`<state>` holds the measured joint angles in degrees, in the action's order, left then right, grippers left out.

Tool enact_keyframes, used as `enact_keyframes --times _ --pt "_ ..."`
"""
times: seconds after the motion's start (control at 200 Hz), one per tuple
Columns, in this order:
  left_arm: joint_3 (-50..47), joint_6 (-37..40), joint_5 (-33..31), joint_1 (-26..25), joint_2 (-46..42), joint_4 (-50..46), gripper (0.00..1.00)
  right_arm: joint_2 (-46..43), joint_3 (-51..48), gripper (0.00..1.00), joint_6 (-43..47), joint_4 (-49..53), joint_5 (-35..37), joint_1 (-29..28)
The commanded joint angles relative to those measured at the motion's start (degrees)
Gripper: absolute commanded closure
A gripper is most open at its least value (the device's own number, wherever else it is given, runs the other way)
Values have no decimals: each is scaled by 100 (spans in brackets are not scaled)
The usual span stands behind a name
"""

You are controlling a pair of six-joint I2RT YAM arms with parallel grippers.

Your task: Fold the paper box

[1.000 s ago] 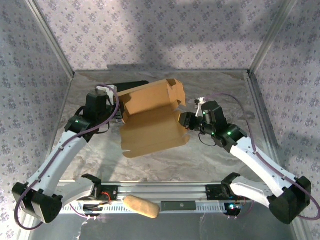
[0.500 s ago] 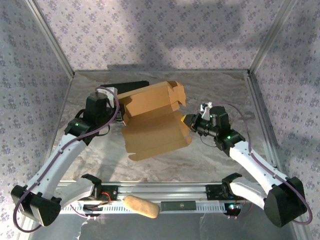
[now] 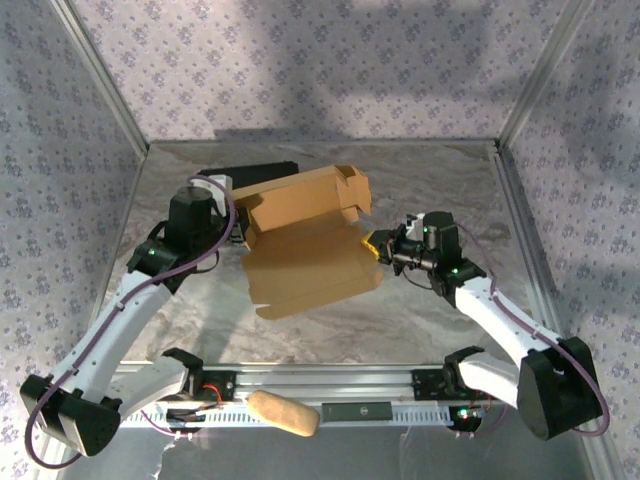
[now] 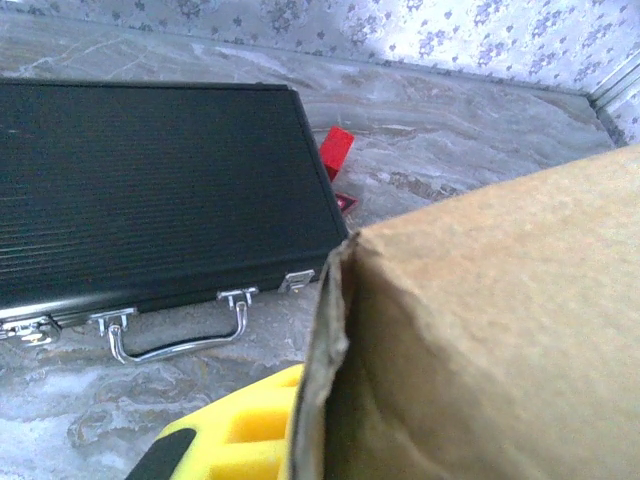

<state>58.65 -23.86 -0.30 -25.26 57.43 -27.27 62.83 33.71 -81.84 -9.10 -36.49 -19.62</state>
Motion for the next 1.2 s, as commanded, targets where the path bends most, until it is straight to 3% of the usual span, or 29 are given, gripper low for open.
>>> enact_keyframes --times 0.0,0.12,0.265,0.375,0.47,0.555,0.73,1.024,1.194 --pt "160 -194 56 46 -166 386 100 50 -56 95 -543 251 70 135" --pt "212 -105 30 54 -153 242 100 -133 350 81 18 892 137 265" --pt "366 165 12 71 -20 -107 100 -804 1397 65 2101 2762 940 493" --pt "507 383 177 183 91 -412 100 -1250 2005 59 3557 3123 1084 764" --pt "676 572 662 379 185 -592 100 -1172 2454 62 4423 3220 983 1054" --pt "881 752 1100 481 322 -784 100 -679 2710 68 4822 2697 -14 1341" --pt "1135 986 1532 563 524 -990 100 124 3193 71 5894 2409 -1156 1103" --pt "1259 1179 2199 737 836 -996 100 576 3269 69 6627 2281 -2150 1026" --pt "1303 1160 2192 762 938 -933 100 667 3301 69 6879 2466 -2163 736"
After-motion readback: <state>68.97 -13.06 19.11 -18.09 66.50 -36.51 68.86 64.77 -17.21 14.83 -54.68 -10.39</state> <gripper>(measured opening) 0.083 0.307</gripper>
